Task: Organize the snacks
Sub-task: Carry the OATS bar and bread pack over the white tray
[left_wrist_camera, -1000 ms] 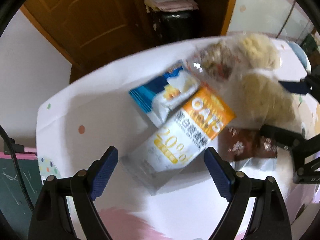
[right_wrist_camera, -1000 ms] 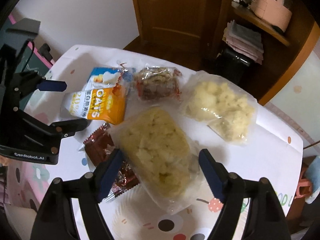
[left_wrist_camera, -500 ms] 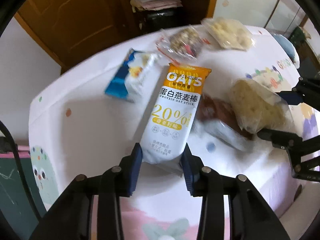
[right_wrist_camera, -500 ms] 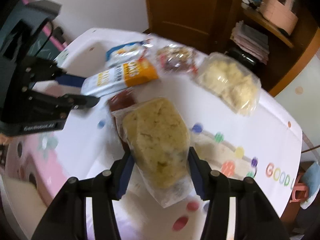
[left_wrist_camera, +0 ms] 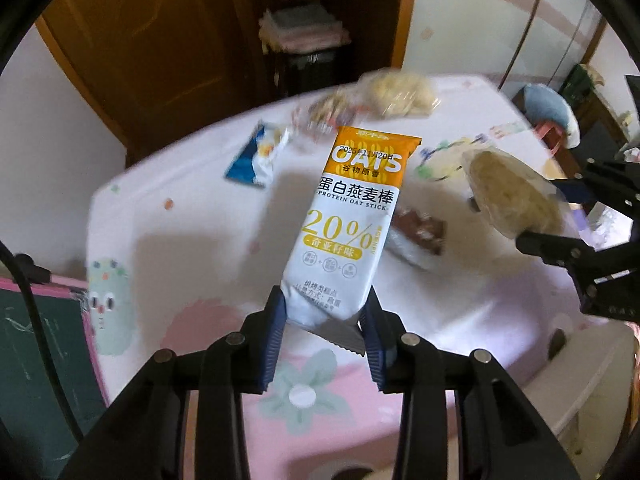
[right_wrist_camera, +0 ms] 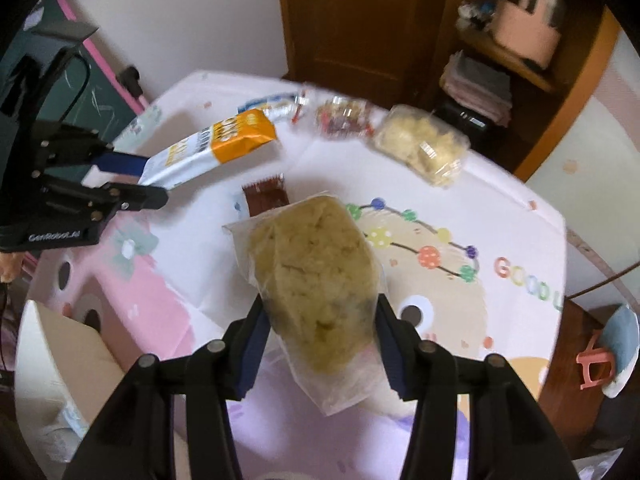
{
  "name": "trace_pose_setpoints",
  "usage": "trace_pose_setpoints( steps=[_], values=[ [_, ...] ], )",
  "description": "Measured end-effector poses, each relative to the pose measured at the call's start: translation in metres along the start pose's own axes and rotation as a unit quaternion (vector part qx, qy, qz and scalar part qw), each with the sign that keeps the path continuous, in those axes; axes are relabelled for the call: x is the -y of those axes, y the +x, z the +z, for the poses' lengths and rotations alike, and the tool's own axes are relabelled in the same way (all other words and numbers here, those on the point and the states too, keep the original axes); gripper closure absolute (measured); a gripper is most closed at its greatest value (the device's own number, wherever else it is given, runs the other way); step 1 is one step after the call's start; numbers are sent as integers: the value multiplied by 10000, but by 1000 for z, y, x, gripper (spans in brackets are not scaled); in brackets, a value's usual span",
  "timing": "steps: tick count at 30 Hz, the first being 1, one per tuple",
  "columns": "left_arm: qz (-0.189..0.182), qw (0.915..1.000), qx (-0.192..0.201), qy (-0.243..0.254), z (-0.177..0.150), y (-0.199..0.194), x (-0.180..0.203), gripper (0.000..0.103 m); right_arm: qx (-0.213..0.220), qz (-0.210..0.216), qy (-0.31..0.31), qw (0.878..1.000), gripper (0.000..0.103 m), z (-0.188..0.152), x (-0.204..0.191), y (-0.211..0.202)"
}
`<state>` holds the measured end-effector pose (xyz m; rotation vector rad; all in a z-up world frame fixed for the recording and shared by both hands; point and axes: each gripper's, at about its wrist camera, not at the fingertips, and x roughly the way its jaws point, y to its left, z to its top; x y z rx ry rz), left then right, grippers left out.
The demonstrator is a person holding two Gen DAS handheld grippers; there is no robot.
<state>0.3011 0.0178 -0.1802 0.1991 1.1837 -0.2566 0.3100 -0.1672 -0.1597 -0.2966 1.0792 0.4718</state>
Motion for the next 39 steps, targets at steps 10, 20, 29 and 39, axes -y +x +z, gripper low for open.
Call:
trace_pose_setpoints(
  steps=[10, 20, 29, 39],
  values=[
    [39, 9944, 1041, 191, -24, -159, 30, 68, 1156, -330, 188, 9926, 53, -22, -40, -148],
    [30, 9856, 1685, 135, -83, -287, 71, 68, 1901, -833, 306, 9778, 52, -78, -98, -274],
    [-93, 9849, 1726, -20, -165, -303, 93, 68, 1846, -790, 956, 9750, 52, -138, -130, -295],
    [-61, 9899, 1395, -245, -224, -232, 112, 68, 1568, -742, 1537, 9728, 52, -190, -148, -246]
  ],
)
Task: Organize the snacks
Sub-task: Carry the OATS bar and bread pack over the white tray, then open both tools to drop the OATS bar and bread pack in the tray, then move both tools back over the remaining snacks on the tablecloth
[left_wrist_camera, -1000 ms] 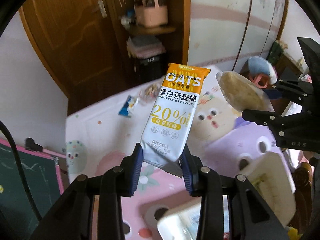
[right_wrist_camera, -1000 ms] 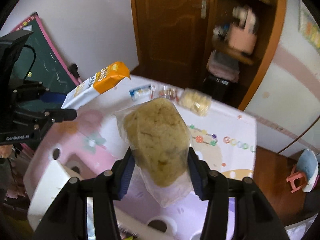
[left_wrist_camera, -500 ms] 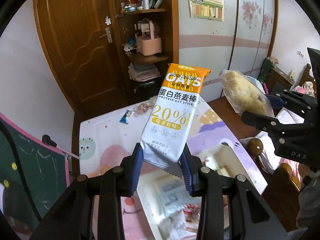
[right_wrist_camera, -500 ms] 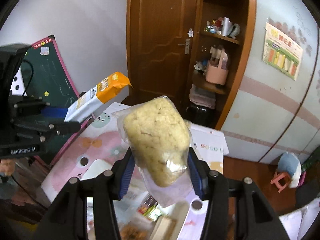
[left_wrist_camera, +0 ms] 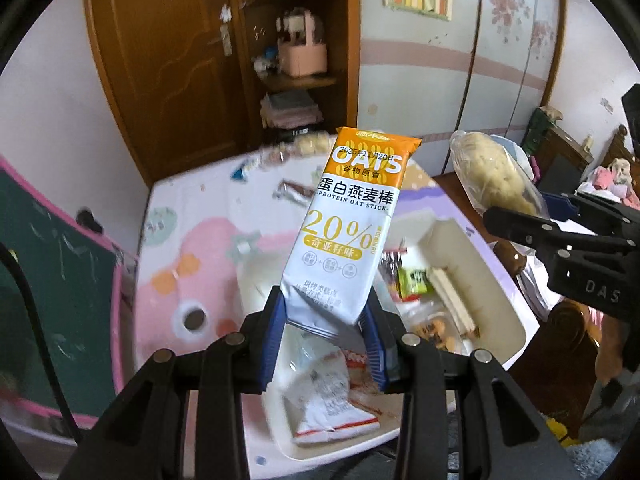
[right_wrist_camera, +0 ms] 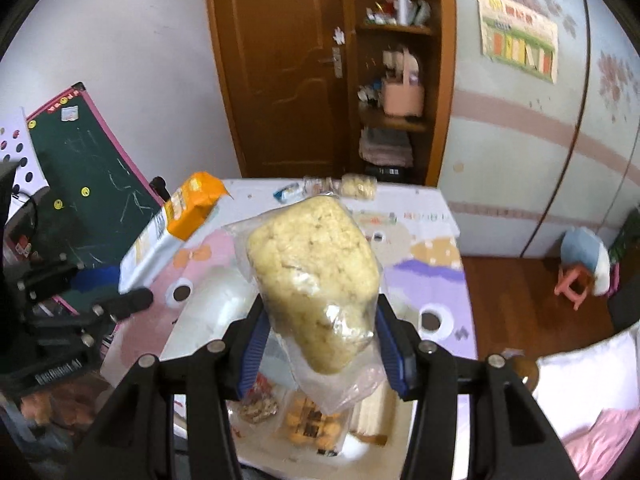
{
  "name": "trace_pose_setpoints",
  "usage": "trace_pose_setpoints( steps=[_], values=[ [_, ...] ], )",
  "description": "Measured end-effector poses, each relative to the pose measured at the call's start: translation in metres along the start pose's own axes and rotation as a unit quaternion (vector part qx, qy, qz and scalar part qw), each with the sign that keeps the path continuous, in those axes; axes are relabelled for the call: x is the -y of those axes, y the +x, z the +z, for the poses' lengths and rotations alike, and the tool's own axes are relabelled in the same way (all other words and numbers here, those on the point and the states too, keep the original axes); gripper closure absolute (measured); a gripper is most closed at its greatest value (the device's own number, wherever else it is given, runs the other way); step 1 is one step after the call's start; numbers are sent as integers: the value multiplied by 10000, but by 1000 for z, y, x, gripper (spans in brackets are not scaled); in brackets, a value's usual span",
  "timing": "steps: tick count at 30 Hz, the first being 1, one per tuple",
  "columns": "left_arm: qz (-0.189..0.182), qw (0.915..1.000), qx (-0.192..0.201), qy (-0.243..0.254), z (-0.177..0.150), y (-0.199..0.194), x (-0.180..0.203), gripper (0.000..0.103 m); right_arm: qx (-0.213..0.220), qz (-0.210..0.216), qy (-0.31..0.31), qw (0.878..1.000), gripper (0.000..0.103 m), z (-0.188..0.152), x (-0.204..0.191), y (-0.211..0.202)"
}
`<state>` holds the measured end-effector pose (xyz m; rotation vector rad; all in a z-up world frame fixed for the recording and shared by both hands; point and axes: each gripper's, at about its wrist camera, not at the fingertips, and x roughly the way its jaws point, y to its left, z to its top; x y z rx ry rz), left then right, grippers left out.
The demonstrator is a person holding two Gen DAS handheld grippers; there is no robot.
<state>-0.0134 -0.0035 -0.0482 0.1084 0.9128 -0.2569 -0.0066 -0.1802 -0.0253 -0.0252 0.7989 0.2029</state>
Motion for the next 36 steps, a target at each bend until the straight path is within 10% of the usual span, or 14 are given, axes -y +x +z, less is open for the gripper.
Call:
trace_pose_setpoints(
  steps=[13, 17, 36],
  values=[
    [-189, 9944, -1028, -140, -46, 81, 12, 61, -1339, -457, 92, 9899, 51, -51, 2, 71],
    [-172, 9950, -970, -144, -50, 84, 15, 21, -1481, -688, 22, 9866, 51, -60, 2, 80],
    [-438, 9963, -414, -605, -21, 56, 4, 21, -1126, -574, 91, 9919, 50, -52, 7, 73]
  ],
)
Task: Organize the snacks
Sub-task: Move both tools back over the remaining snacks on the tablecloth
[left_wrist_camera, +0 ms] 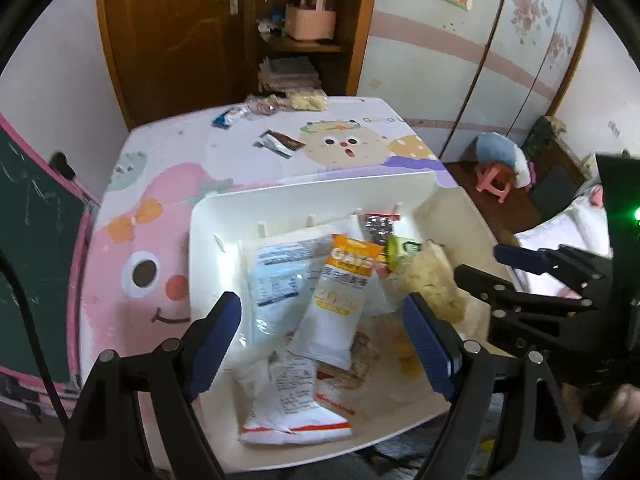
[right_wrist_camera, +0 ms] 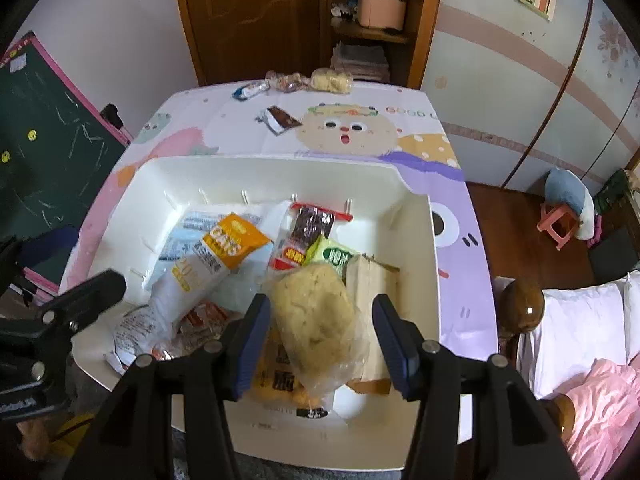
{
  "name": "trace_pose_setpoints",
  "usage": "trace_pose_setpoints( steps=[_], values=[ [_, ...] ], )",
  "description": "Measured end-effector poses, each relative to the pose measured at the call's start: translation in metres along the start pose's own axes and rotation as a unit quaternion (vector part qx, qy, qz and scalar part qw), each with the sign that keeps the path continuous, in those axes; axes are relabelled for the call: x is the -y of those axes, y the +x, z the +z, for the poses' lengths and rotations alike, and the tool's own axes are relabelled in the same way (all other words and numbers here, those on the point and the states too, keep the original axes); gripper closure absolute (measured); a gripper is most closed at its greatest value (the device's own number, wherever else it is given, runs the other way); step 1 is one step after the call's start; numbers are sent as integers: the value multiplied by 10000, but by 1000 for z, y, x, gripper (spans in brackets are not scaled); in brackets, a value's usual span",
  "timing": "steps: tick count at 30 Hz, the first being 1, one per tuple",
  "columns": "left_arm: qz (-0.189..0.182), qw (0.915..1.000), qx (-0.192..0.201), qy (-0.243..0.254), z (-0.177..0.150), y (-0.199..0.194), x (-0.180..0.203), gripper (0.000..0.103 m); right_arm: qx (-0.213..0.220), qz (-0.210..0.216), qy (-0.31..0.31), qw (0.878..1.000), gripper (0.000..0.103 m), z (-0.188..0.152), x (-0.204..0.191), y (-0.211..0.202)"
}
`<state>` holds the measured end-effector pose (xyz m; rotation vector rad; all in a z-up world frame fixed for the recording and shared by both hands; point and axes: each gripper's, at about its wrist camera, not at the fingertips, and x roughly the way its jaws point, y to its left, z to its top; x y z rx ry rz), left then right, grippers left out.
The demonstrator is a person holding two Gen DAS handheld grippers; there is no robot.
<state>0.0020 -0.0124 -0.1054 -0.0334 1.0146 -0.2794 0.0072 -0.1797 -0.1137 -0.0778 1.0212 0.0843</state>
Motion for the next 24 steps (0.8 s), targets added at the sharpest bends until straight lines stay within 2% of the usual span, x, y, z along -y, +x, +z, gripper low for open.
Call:
trace_pose_setpoints(
  steps=[2, 6, 10, 13, 15, 21, 24],
  values=[
    [-196, 9998, -21, -104, 7, -6, -2, 21, 113, -16, -60, 9999, 50, 5, 0, -5],
    [60, 9998, 187, -32, 28, -26, 3, 21, 381, 1, -261, 9989, 50, 20, 1, -21],
    [170, 9990, 422, -6, 63, -53, 6, 21, 649, 202, -389, 9969, 50, 43, 8, -40],
    [410, 9970, 651, 130, 97, -73, 8, 21, 719, 373, -386, 9960, 50, 68, 18, -52],
    [616, 9949, 761, 226, 125, -86, 8, 21, 919, 368, -387, 9943, 50, 91, 29, -66],
    [1088, 9876, 1058, 408, 218, -120, 6, 21, 1535, -22, -540, 9867, 50, 167, 58, -112],
    [1407, 9818, 1185, 465, 259, -129, 5, 21, 1609, -303, -626, 9845, 49, 210, 66, -125]
  ],
)
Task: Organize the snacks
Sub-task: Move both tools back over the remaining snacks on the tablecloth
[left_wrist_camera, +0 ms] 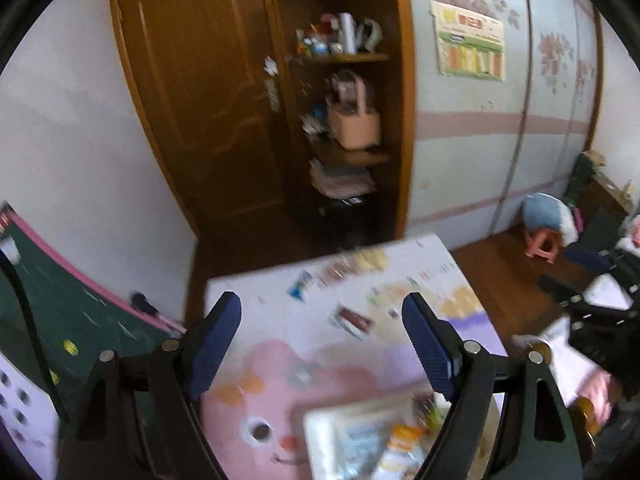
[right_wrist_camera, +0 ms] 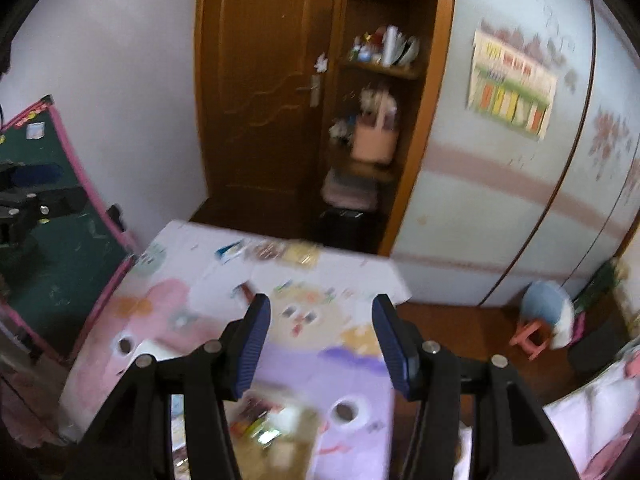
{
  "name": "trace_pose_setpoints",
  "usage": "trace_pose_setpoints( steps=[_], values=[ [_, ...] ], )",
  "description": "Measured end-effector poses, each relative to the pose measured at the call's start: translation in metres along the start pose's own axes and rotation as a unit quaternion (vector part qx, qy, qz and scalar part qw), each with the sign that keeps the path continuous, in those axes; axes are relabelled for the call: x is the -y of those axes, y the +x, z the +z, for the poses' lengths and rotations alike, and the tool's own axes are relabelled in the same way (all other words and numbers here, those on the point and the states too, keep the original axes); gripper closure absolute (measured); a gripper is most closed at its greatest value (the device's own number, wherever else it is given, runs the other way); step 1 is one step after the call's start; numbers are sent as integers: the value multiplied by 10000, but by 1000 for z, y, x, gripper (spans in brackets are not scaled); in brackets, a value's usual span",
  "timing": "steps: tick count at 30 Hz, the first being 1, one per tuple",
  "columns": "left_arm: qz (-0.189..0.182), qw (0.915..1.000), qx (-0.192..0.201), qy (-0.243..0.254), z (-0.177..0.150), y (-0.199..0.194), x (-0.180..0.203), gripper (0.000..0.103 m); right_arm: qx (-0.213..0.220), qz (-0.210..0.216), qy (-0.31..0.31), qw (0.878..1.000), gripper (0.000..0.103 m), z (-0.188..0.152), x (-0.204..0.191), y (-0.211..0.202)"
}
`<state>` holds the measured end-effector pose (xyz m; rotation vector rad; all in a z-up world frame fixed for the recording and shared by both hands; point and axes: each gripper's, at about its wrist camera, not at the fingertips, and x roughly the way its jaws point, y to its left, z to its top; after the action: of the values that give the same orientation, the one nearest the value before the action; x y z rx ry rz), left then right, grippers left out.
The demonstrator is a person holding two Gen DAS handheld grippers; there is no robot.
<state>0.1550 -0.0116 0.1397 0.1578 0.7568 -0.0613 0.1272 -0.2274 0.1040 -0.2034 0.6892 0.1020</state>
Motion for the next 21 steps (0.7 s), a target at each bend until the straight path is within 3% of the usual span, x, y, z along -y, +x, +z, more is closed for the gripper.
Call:
trace_pose_setpoints(
  steps=[4, 12, 15, 21],
  values=[
    [254, 9997, 21, 22, 49, 14, -8, 21, -42, -78, 69, 9999, 35, 52, 17, 12],
    [742, 9971, -69, 175, 119, 78, -25, 21, -274, -61, 468, 9985, 29, 128, 43, 82],
    [949, 9949, -162, 311, 125, 125, -29, 21, -579, -81, 542, 9968, 29, 138, 44, 130],
    [856, 9922, -856, 279, 101, 255, -42, 21, -1221, 379, 1132, 9853, 29, 123, 45, 233]
  ],
)
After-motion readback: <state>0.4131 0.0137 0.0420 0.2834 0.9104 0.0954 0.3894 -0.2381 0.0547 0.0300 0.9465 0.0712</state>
